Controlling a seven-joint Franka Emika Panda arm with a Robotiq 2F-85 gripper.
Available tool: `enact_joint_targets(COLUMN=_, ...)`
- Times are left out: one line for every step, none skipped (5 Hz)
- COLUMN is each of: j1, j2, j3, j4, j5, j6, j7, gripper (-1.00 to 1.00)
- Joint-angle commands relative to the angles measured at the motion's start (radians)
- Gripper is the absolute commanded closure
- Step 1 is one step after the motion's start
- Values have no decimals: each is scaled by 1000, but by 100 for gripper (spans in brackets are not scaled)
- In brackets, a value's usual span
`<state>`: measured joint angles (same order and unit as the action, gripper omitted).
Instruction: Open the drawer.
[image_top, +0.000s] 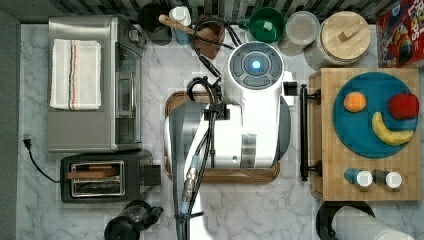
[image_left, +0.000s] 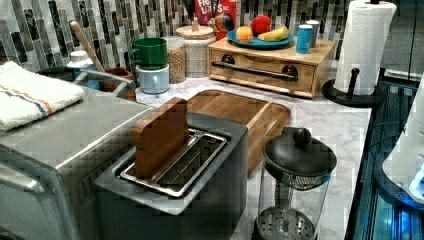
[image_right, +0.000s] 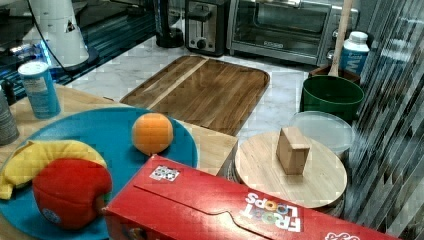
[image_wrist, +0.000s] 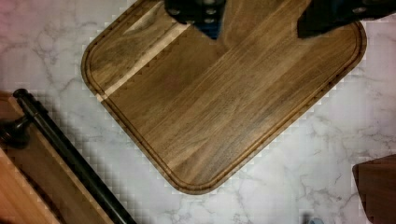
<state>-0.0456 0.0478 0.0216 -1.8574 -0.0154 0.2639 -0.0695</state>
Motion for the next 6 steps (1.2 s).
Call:
enact_joint_targets(j1=-4, j2=5, j3=-3, j4=-1, j5=0, j6=1, j7=-2, gripper=-100)
enact_joint_targets(j1=-10, j2=-10, j3=1, j4=-42, j5=-4, j6=21, j7=-60, gripper=-100)
enact_joint_targets(j1=-10, j2=-62, j3=-4, j4=-154, j5=-41, j6=118, j7=-149, gripper=-100)
enact_joint_targets(j1=-14, j2=-92, j3=-22, j4=-234, j5=-71, j6=181, j7=-307, gripper=-100)
enact_joint_targets(j1=-28, j2=-106, j3=-42, j4=-279, j5=-89, j6=210, j7=-462, gripper=-100)
enact_joint_targets(j1=-45, j2=-124, j3=-62, j4=-332, j5=-120, j6=258, j7=-598, gripper=-100)
